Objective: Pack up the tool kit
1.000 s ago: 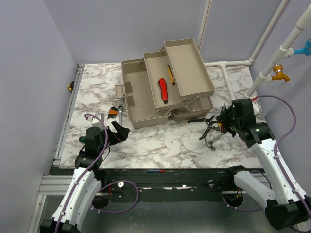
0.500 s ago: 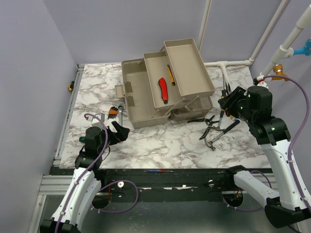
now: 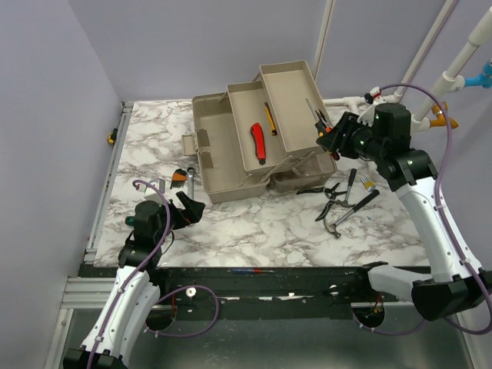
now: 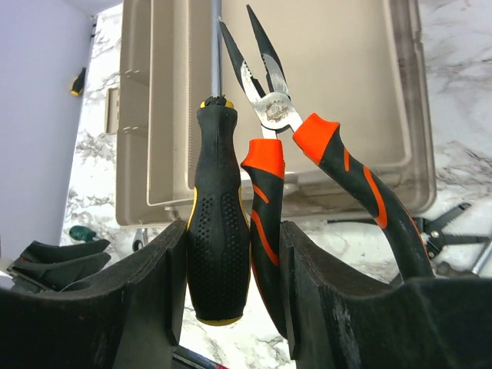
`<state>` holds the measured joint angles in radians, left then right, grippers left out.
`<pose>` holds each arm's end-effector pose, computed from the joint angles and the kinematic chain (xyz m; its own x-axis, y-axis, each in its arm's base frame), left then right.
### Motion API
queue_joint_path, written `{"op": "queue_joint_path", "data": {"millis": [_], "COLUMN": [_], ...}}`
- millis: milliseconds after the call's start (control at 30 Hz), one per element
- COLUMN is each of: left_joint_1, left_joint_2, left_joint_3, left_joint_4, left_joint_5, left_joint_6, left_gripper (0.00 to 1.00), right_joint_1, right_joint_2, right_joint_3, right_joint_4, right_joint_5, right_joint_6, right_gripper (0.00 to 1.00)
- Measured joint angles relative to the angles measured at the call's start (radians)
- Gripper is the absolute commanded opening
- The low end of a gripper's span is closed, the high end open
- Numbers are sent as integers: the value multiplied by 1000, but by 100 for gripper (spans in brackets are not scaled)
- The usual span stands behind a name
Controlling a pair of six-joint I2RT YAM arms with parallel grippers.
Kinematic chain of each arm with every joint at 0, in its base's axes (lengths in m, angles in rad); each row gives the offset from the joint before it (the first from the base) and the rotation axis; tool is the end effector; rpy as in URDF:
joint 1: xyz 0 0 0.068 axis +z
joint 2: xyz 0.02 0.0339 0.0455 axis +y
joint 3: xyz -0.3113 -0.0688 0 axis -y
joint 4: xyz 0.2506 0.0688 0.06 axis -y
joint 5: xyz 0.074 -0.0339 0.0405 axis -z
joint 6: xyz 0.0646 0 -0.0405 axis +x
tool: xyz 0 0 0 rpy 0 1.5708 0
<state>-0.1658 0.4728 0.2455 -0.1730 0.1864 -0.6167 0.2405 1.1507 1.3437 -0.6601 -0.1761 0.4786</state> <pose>0.1234 -0.0328 0.2037 -0.5047 -0.4918 -0.7095 0.0473 0.8049 -0.5915 0.2404 0.0706 0.4427 -0.5662 0.3280 -0.7562 -0.1416 0.8651 0.4812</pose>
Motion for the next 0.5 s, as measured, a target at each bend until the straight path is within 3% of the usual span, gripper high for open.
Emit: {"op": "queue_joint_path", "data": {"millis": [500], "left_joint_1": [0], "left_joint_2": [0], "left_joint_3": [-1], "left_joint_4": [0], "left_joint_5": [0], "left_joint_6": [0], "left_gripper": [96], "right_joint_1": [15], "right_joint_2": [251], "right_joint_3": [85], "right_joint_4": [155], "right_joint_5": [-77], "right_joint_6": [-17], "right_gripper": [1]}}
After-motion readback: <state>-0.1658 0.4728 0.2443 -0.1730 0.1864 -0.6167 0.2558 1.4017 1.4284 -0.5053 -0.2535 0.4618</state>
